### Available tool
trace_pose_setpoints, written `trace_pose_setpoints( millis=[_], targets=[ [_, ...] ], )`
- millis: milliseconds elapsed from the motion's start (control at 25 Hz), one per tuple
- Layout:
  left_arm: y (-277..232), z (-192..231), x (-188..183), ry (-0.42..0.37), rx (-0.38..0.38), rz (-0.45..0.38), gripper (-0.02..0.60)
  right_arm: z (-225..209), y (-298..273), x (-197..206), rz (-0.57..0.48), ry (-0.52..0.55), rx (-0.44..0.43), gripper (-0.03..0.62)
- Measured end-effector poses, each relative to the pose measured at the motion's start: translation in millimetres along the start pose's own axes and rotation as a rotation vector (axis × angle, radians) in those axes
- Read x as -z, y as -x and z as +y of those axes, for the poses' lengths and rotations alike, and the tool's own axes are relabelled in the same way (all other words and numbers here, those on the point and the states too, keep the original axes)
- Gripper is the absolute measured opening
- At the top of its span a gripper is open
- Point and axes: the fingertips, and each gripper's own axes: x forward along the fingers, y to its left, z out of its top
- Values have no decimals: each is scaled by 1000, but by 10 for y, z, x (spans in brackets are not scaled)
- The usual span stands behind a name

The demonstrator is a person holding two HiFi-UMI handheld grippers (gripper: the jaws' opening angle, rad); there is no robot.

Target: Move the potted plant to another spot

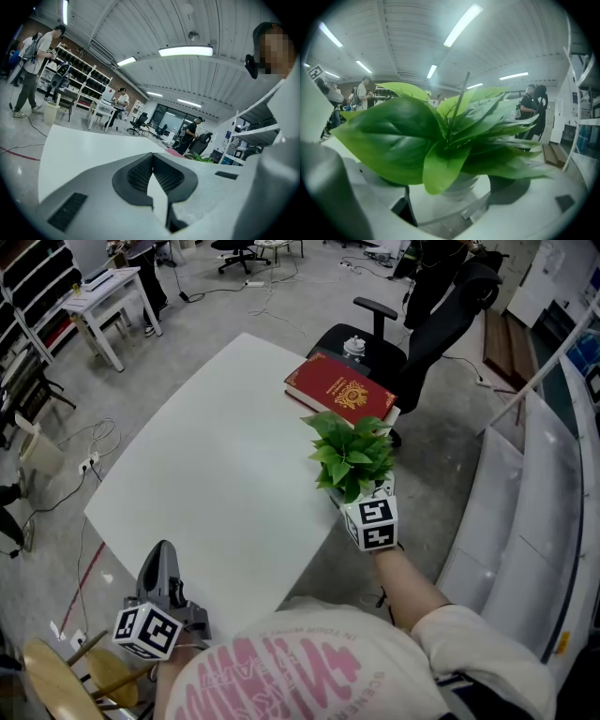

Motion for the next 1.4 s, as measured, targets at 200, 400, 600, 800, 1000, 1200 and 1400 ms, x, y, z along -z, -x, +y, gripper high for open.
trace_pose_setpoints(
  millis=[200,400,600,800,1000,1200,1400],
  targets=[
    [3,-9,11,1,3,-1,3,7,8,15,3,-5,-6,489],
    [21,-16,19,2,1,-1,3,-13,23,27,6,-47,-4,489],
    [32,-11,35,1,9,0,3,-68,30,52,11,-161,-5,489],
    [52,-3,41,8,3,3,3,-100,42,69,18,-186,1,489],
    [56,-23,28,1,11,-3,3,-77,49,75,19,-183,-1,489],
    [86,-23,40,2,10,-7,3,-71,65,75,16,-179,-3,489],
    [130,-37,40,4,5,-14,3,-58,85,72,18,-184,-11,489]
  ],
)
